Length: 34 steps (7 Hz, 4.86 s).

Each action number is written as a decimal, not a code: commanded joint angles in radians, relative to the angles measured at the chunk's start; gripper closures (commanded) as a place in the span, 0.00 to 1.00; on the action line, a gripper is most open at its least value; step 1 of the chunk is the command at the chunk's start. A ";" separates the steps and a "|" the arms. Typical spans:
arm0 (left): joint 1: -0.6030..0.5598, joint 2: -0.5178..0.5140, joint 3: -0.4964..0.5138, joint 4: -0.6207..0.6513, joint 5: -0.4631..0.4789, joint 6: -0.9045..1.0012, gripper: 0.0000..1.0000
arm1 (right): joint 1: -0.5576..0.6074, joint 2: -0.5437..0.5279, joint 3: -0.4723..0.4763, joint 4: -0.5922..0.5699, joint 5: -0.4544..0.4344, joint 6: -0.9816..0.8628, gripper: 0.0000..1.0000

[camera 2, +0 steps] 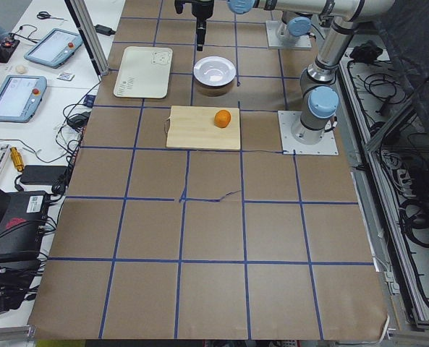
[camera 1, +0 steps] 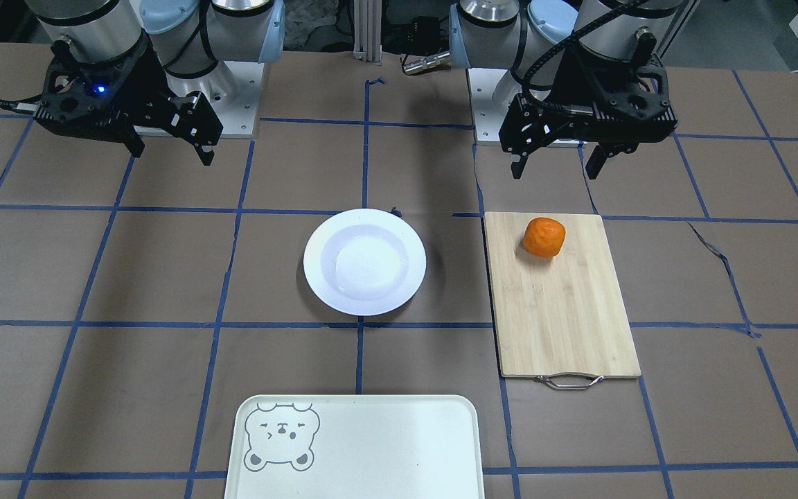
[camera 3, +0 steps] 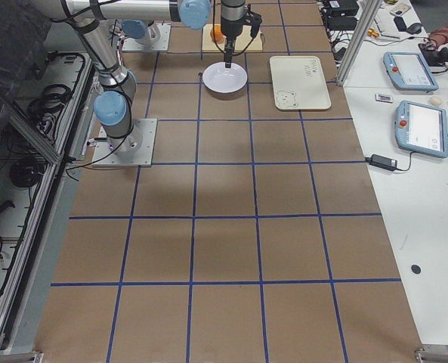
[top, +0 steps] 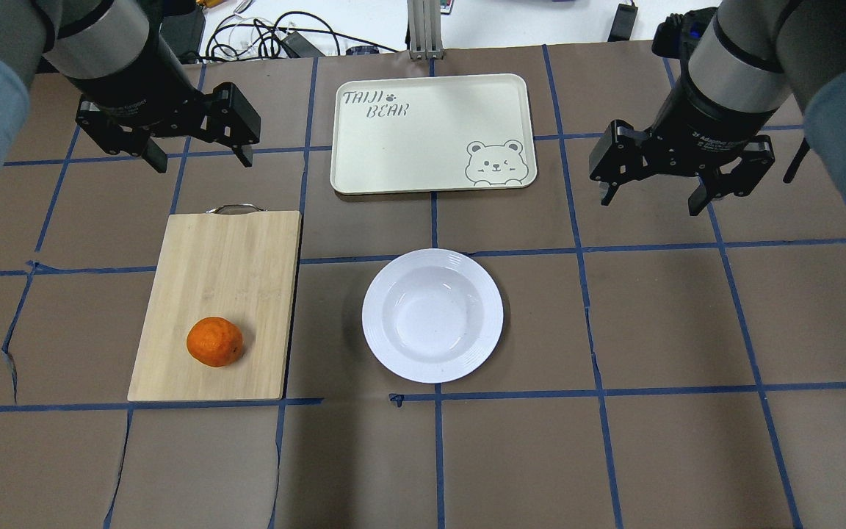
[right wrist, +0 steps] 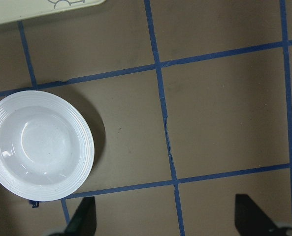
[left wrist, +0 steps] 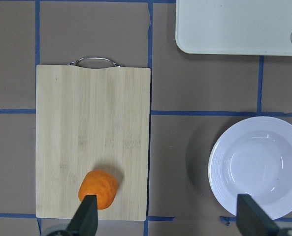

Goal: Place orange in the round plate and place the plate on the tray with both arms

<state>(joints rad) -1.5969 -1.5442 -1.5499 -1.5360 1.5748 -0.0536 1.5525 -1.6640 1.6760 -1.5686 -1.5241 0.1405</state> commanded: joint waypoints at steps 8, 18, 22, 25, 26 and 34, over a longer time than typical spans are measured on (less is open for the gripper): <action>0.156 -0.074 -0.404 0.136 0.172 0.106 0.00 | 0.001 0.001 0.002 -0.001 -0.008 -0.010 0.00; -0.013 -0.246 -0.382 0.297 -0.141 -0.097 0.85 | 0.000 0.003 0.002 -0.004 -0.008 -0.002 0.00; -0.205 -0.364 -0.364 0.470 -0.418 -0.396 0.83 | -0.002 0.003 0.002 -0.011 -0.008 -0.002 0.00; -0.241 -0.355 -0.346 0.522 -0.324 -0.397 0.00 | -0.003 0.003 0.002 -0.011 -0.008 -0.004 0.00; -0.241 -0.317 -0.308 0.492 -0.273 -0.397 0.00 | -0.002 0.003 0.002 -0.011 -0.008 -0.004 0.00; -0.163 -0.002 -0.069 0.043 -0.056 -0.123 0.00 | 0.000 0.019 0.007 0.047 0.010 0.019 0.00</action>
<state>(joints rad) -1.8041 -1.5555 -1.6351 -1.4995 1.5187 -0.3355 1.5521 -1.6574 1.6809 -1.5402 -1.5247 0.1462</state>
